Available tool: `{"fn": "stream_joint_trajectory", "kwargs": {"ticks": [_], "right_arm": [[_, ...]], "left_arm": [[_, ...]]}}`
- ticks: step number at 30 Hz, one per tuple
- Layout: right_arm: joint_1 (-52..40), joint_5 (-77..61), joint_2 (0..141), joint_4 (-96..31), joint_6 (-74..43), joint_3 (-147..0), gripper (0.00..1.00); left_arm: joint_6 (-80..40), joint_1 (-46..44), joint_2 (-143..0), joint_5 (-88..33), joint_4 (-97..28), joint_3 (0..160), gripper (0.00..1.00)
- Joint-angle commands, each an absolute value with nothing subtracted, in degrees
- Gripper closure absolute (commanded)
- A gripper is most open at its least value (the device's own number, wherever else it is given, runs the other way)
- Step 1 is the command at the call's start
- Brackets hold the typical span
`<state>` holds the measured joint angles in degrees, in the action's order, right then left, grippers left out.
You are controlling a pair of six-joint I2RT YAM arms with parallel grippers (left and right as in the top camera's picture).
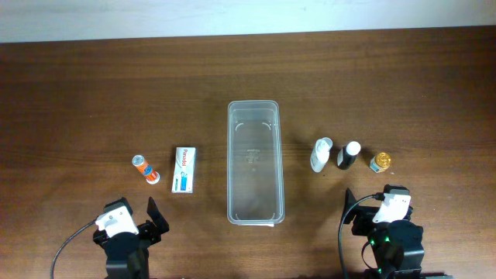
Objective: Pack container
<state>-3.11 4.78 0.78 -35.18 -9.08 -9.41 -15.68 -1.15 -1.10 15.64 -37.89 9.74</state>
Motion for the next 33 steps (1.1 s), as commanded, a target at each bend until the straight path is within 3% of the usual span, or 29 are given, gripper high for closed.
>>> {"fn": "stream_joint_trajectory", "kwargs": {"ticks": [1, 27, 33], "right_arm": [[-3.4, 4.5, 0.2, -35.1, -9.4, -8.9, 0.02], [-3.4, 4.5, 0.2, -34.8, -9.5, -8.9, 0.02], [-3.4, 0.4, 0.2, -30.9, -18.7, -8.9, 0.02]], "left_arm": [[-15.8, -0.8, -0.3, 15.2, -37.8, 9.4, 0.01], [-15.8, -0.8, -0.3, 15.2, -37.8, 9.4, 0.01], [-15.8, -0.8, -0.3, 15.2, -37.8, 9.4, 0.01]]}}
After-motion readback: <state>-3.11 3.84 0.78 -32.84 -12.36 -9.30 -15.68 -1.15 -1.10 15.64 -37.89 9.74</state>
